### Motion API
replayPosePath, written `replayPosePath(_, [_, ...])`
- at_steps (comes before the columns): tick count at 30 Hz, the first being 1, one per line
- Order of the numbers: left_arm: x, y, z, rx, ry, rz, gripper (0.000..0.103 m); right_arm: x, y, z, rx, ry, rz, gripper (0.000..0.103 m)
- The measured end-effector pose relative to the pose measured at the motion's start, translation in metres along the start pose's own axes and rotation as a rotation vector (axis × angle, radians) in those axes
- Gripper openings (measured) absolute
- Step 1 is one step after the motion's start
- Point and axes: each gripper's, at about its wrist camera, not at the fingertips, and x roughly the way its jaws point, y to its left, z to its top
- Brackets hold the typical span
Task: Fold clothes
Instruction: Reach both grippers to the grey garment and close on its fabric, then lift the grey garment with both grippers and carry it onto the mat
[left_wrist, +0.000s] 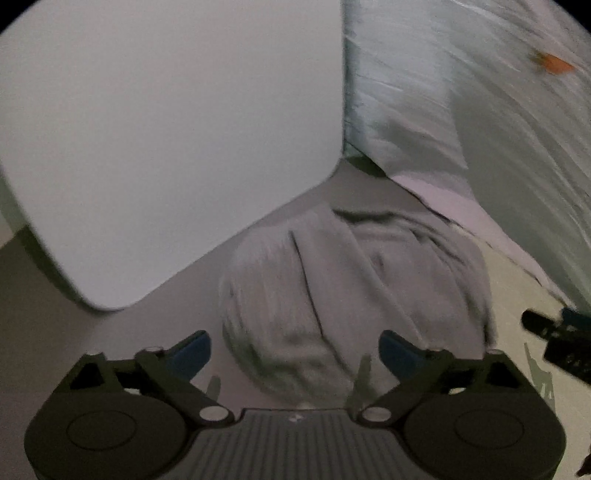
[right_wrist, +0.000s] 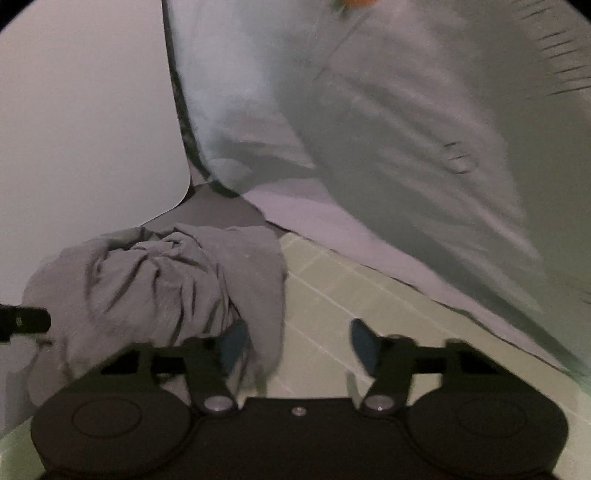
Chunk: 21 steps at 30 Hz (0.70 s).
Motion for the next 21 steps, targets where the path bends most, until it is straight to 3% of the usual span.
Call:
replayPosePath(7, [0.028, -0.022, 0.017, 0.013, 0.003, -0.049, 0.082, 0.053, 0.009, -0.006, -0.020, 0.085, 0.092, 0.050])
replayPosePath(8, [0.026, -0.024, 0.016, 0.021, 0.001, -0.045, 0.074, 0.054, 0.009, -0.010, -0.017, 0.082, 0.096, 0.050])
replayPosePath(9, [0.023, -0.026, 0.016, 0.027, -0.001, -0.043, 0.061, 0.053, 0.007, -0.012, -0.009, 0.080, 0.105, 0.042])
replayPosePath(10, [0.019, -0.027, 0.015, 0.032, -0.004, -0.040, 0.054, 0.051, 0.005, -0.013, 0.002, 0.078, 0.120, 0.020])
replayPosePath(11, [0.016, -0.028, 0.014, 0.038, -0.007, -0.037, 0.040, 0.048, 0.003, -0.015, 0.012, 0.070, 0.124, 0.011])
replayPosePath(12, [0.013, -0.030, 0.013, 0.043, -0.009, -0.035, 0.024, 0.043, 0.001, -0.016, 0.019, 0.055, 0.117, 0.006])
replayPosePath(14, [0.006, -0.032, 0.012, 0.054, -0.014, -0.030, 0.013, 0.031, -0.004, -0.019, 0.017, 0.008, 0.085, 0.004])
replayPosePath(18, [-0.008, -0.038, 0.009, 0.076, -0.024, -0.019, 0.008, -0.014, -0.020, -0.027, 0.040, -0.065, -0.018, 0.004])
replayPosePath(21, [-0.042, -0.047, 0.003, 0.112, -0.066, -0.028, 0.008, -0.060, -0.032, -0.036, 0.030, -0.127, -0.125, 0.003])
